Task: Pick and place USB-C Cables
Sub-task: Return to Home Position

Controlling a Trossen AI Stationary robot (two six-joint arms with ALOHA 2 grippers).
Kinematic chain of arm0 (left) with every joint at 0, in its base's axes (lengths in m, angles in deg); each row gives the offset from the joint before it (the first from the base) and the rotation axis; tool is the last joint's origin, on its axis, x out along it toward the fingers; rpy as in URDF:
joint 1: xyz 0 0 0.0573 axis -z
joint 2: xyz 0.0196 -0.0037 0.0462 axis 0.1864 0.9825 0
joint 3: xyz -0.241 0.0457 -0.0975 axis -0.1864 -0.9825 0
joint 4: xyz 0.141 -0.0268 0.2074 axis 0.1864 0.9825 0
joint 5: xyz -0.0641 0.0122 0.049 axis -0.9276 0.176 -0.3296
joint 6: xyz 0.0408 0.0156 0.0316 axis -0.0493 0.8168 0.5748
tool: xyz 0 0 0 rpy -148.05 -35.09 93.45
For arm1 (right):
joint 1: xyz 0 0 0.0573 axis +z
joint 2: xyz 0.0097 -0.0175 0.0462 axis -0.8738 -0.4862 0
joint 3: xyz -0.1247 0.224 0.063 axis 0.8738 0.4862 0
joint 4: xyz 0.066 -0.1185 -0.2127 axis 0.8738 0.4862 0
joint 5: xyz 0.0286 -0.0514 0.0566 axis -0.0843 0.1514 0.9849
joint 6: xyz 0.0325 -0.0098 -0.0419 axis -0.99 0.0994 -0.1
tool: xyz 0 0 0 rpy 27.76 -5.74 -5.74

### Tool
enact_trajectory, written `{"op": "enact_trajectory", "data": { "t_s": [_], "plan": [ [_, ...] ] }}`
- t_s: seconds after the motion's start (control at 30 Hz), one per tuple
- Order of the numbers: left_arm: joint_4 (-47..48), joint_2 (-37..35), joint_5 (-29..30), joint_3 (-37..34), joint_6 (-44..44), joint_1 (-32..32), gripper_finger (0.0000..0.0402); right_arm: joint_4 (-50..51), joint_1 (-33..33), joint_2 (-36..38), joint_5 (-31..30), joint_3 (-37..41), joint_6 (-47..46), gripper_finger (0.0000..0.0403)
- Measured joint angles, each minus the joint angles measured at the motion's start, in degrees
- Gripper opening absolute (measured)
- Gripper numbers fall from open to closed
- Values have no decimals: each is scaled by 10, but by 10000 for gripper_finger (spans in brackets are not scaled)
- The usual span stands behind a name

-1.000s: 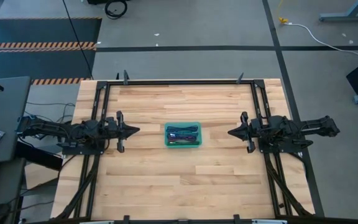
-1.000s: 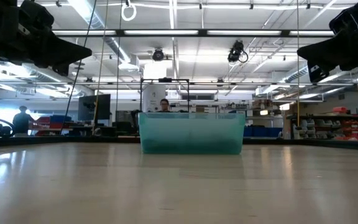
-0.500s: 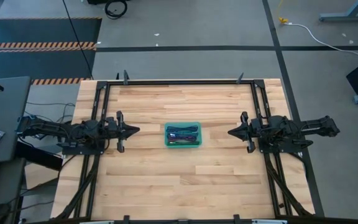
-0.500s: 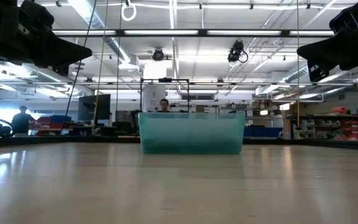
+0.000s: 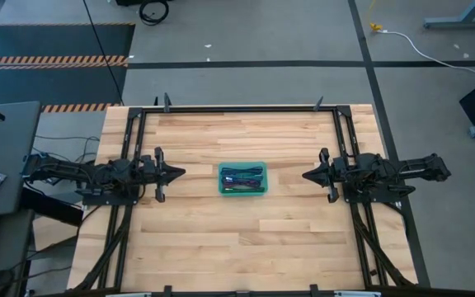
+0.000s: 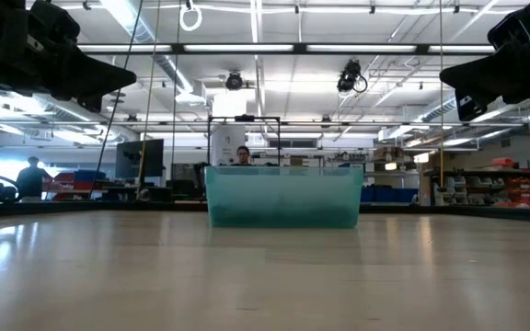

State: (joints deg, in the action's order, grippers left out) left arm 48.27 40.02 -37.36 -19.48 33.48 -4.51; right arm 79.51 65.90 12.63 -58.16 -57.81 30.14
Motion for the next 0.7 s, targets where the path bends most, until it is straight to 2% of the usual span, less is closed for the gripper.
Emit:
{"op": "enact_trajectory", "data": {
  "t_s": [0.7],
  "plan": [
    [0, 0, 0, 0, 0, 0, 24, 0, 0, 0, 0, 0, 0, 24]
  ]
}}
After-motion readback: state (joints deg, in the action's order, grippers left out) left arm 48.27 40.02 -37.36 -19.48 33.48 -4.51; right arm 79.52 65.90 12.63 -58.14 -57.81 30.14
